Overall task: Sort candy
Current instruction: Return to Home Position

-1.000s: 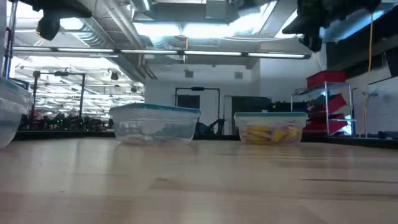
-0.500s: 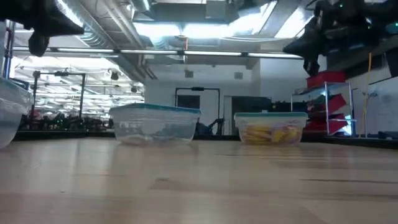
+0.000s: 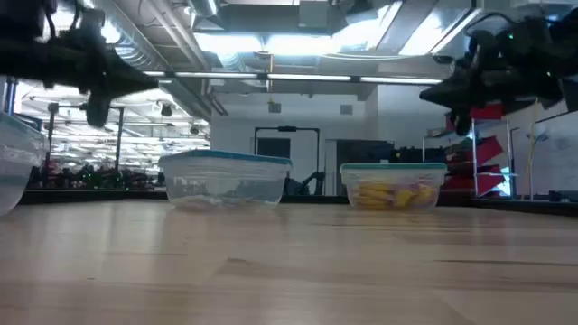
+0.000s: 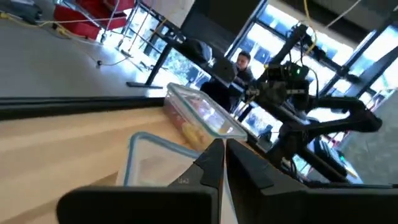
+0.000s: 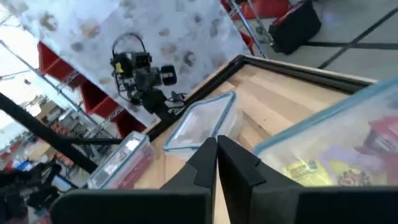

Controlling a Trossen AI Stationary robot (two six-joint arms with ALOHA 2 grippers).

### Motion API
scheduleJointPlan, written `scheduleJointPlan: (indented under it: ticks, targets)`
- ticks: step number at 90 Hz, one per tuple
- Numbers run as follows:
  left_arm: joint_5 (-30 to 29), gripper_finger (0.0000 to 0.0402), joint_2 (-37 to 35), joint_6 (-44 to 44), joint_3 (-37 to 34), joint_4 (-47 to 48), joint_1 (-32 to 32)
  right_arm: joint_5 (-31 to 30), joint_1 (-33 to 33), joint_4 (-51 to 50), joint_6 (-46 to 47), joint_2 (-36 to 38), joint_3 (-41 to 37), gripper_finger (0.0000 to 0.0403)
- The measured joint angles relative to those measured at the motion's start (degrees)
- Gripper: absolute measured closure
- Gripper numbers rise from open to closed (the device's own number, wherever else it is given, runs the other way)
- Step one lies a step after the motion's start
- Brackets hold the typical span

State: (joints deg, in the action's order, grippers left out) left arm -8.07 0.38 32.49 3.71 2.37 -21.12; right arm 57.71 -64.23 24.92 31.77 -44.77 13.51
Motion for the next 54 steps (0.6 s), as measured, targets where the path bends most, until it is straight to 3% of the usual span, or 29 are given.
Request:
scheduleJointPlan:
  ticks: [5,16,36,54]
  targets:
    - [0.1,0.0402,0.0,0.2,-2.9,-4.6,0.0,0.3,0.0,3.1,1.8,0.0,-1.4,0.0403]
    - [-1.2,0.0401,0.1,-2.1,-3.2,-5.3,0.0,1.0,0.1,9.2,3.9,0.0,-3.4,0.0403]
    - [-1.9,0.0401,0.1,-4.3,-3.2,-4.6,0.0,0.2,0.1,10.4,-0.1,0.0,-6.4,0.0403]
    - [-2.2,0.0401,1.8,-16.5,-3.2,-4.6,0.0,-2.5,0.1,19.4,-0.7,0.0,-11.7,0.0403]
